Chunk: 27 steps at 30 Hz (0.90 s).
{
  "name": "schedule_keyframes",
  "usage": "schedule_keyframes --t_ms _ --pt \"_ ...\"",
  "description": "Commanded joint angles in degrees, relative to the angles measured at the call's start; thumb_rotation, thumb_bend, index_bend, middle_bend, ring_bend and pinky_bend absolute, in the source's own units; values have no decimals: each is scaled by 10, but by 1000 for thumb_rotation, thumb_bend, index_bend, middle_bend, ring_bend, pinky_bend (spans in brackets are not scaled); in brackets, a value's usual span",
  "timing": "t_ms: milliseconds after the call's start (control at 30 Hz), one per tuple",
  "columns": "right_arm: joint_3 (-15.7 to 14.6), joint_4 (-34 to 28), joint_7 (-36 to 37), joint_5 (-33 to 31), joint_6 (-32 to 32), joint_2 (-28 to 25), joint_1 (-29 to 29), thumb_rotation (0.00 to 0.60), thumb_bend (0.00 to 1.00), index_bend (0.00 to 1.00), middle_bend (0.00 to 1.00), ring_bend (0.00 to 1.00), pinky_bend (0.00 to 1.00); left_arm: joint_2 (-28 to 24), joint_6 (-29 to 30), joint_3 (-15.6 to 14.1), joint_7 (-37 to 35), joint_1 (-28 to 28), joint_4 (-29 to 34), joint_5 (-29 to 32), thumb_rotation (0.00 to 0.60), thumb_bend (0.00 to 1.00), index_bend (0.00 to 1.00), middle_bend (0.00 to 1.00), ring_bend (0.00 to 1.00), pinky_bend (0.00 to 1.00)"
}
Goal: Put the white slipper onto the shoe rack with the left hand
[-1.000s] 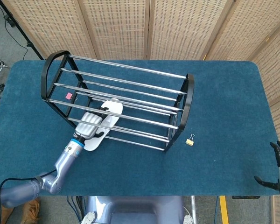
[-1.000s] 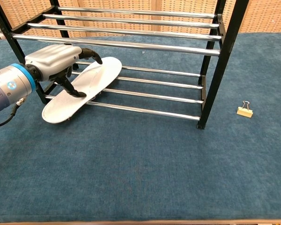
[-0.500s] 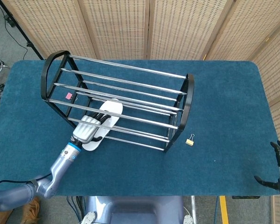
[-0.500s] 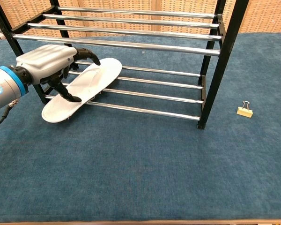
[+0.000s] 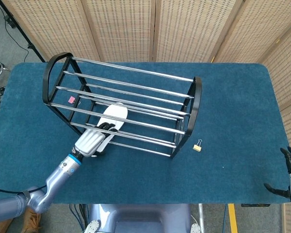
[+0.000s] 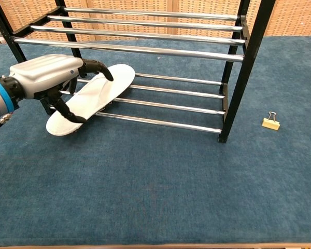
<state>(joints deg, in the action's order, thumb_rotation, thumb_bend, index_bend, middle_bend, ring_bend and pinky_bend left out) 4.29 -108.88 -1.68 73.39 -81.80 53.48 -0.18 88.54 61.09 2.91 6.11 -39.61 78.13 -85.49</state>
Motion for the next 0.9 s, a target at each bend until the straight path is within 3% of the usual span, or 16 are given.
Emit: schedule_keyframes --t_ms 33,233,400,600,733,800,833,900 --pt "-1 -2 -4 3 -2 1 0 600 0 0 0 0 0 -37 -6 -32 -40 0 28 -41 600 12 219 190 145 446" --pt "-3 -5 -11 8 -5 2 0 600 0 0 0 0 0 -66 19 -68 -86 7 43 -99 600 4 217 188 132 414" --pt "-6 -9 -18 15 -11 3 -3 600 0 0 0 0 0 -102 76 -116 -136 26 61 -172 600 2 220 190 110 387" --pt "-10 -14 -28 21 -18 5 -6 600 0 0 0 0 0 -131 183 -157 -197 57 49 -253 600 0 233 190 81 290" --pt "-13 -17 -40 30 -22 10 -6 600 0 0 0 0 0 -168 264 -193 -216 91 50 -306 600 0 227 130 31 254" --pt "-15 -18 -43 36 -22 12 -6 600 0 0 0 0 0 -189 303 -203 -205 118 53 -311 600 0 228 90 7 210" --pt "-15 -18 -43 38 -24 12 -7 600 0 0 0 0 0 -203 350 -192 -170 154 53 -287 600 0 251 76 1 191" --pt "-15 -18 -42 39 -26 11 -8 600 0 0 0 0 0 -201 383 -188 -151 185 55 -275 600 0 300 72 0 178"
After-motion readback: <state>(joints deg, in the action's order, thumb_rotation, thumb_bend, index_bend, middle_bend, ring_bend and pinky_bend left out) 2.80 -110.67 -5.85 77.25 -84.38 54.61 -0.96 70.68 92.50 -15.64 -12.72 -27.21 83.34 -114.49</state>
